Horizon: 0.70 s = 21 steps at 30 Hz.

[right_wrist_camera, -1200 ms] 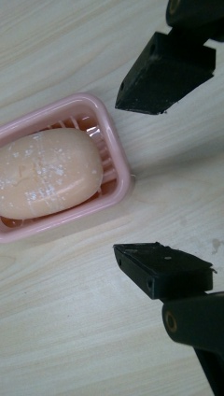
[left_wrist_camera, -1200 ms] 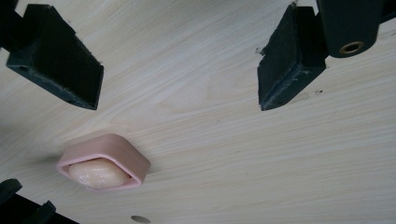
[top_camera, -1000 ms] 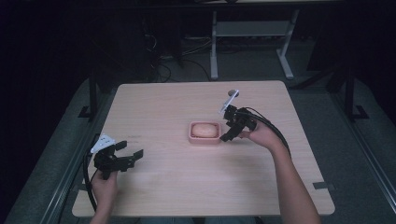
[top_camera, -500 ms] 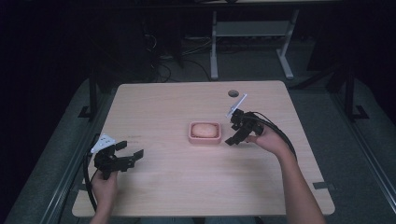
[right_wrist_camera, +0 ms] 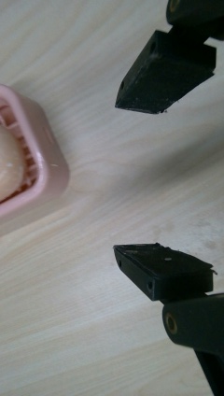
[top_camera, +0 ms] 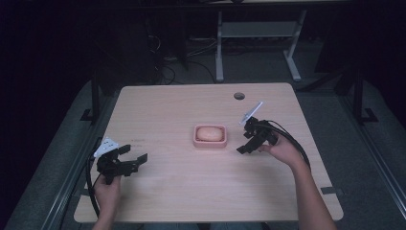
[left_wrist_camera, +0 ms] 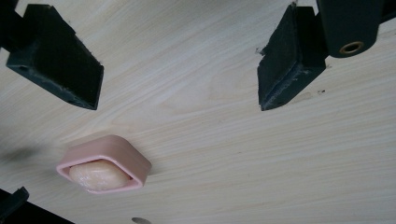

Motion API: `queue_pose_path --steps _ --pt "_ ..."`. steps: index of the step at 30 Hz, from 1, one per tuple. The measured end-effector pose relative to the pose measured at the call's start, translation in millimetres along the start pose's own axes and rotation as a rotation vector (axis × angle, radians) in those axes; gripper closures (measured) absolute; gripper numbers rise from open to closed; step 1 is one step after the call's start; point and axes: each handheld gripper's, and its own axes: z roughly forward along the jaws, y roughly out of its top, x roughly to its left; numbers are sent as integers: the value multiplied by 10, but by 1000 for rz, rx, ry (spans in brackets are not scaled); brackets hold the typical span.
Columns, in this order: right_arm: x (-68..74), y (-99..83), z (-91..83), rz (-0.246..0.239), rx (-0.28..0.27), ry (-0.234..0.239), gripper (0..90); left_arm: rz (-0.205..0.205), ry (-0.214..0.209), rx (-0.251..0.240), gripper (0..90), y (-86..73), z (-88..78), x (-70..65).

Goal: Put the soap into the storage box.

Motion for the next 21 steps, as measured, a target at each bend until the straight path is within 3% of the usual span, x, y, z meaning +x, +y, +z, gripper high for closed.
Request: queue_pose_path --steps 13,21 --pt "55 -157 -24 14 3 0 235 9 1 5 142 0 -1 3" --pt "85 -309 -85 23 -15 -24 236 14 -1 5 142 0 7 2"
